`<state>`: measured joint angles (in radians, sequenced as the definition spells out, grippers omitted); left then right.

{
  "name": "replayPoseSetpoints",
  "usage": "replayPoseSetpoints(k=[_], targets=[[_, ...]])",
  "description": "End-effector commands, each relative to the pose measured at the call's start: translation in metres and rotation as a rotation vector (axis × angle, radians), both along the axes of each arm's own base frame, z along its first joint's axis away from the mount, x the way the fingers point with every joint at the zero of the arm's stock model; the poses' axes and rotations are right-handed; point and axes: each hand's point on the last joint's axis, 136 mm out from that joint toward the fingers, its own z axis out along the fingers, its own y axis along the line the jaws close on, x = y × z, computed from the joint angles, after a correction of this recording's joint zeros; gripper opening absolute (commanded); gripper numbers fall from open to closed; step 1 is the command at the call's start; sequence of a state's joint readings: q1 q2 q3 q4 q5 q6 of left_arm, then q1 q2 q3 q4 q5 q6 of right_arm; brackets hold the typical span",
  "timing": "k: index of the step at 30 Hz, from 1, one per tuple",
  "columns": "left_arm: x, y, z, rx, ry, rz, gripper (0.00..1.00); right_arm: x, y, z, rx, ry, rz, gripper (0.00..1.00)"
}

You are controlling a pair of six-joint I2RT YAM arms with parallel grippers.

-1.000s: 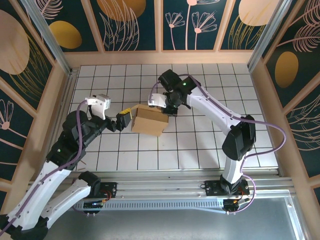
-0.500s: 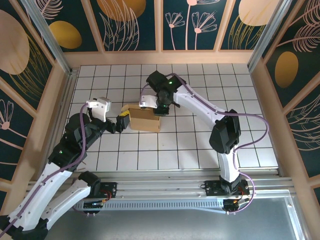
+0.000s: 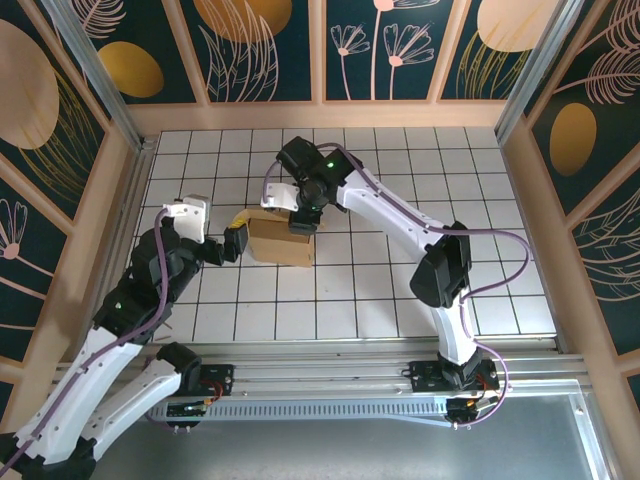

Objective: Fold the paper box

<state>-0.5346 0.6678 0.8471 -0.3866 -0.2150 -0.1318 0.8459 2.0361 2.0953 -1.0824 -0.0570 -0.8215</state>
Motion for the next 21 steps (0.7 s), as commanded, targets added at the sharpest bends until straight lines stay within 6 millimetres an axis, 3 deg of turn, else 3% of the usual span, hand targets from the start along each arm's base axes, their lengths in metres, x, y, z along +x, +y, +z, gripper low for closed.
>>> replayPoseSetpoints(k=[1, 4, 5, 6, 8, 14, 18, 21], targets=[[0.001, 0.012, -0.001, 0.065, 0.056, 0.06, 0.97, -0.008, 0.004, 0.053, 0.164, -0.023, -0.039, 0.67], [0.005, 0.012, -0.001, 0.109, 0.082, 0.062, 0.97, -0.005, 0.001, 0.08, 0.337, -0.012, -0.179, 0.69], [0.005, 0.01, -0.004, 0.123, 0.092, 0.05, 0.97, 0.006, -0.003, 0.091, 0.445, -0.014, -0.3, 0.69], [0.005, 0.008, 0.009, 0.115, 0.072, 0.037, 0.97, 0.014, -0.011, 0.098, 0.551, 0.009, -0.426, 0.69], [0.006, 0.003, 0.012, 0.116, 0.074, 0.01, 0.96, 0.012, -0.025, 0.105, 0.718, 0.102, -0.555, 0.65], [0.004, -0.017, 0.017, 0.1, 0.132, -0.087, 0.96, -0.029, -0.064, 0.086, 1.035, 0.308, -0.628, 0.62], [-0.002, -0.032, 0.017, 0.076, 0.182, -0.173, 0.97, -0.048, -0.061, 0.068, 1.007, 0.369, -0.516, 0.64], [-0.001, -0.038, 0.009, 0.084, 0.217, -0.197, 0.97, -0.046, -0.052, 0.051, 0.933, 0.38, -0.462, 0.64]])
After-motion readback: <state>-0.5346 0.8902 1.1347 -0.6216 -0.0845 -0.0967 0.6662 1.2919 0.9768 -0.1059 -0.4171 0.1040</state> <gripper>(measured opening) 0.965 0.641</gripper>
